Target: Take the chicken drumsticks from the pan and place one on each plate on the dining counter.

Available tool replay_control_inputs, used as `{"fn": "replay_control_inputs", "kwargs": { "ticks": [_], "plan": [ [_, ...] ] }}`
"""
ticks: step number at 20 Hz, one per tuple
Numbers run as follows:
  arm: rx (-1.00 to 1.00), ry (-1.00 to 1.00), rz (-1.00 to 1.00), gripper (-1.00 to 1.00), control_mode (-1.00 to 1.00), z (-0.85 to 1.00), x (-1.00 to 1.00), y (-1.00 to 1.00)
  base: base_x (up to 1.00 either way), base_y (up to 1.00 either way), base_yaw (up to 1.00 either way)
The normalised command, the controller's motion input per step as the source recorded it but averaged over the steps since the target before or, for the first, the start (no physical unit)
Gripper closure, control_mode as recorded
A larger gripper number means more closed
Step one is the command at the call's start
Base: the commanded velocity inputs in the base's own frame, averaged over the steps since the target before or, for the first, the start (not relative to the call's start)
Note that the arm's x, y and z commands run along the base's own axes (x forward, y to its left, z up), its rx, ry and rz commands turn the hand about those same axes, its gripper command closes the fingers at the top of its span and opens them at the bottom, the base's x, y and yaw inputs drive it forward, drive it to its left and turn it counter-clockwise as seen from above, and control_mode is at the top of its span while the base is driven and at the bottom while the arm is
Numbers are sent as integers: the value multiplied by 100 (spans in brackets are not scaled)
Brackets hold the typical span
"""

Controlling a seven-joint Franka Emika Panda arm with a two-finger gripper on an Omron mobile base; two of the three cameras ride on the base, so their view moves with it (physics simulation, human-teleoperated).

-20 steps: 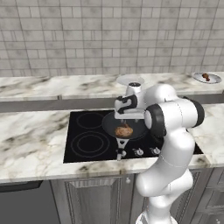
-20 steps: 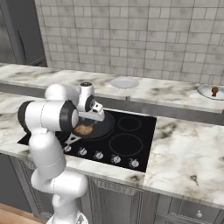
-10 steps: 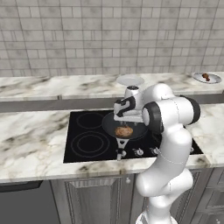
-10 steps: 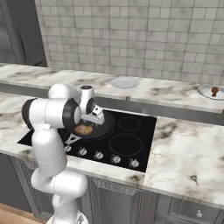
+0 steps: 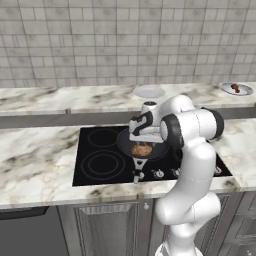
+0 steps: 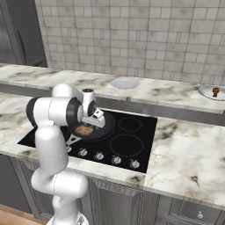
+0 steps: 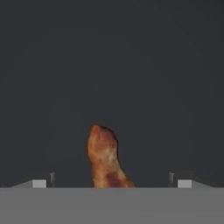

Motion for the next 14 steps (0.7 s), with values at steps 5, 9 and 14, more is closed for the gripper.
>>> {"fn": "replay_control_inputs", "kwargs": {
  "ticks": [5,9,14],
  "plan": [
    [0,0,0,-100,-100,-11,14,0,0,0,0],
    [0,0,0,-100,-100,-11,2,0,0,0,0],
    [0,0,0,-100,-100,-11,0,0,0,0,0]
  ]
}}
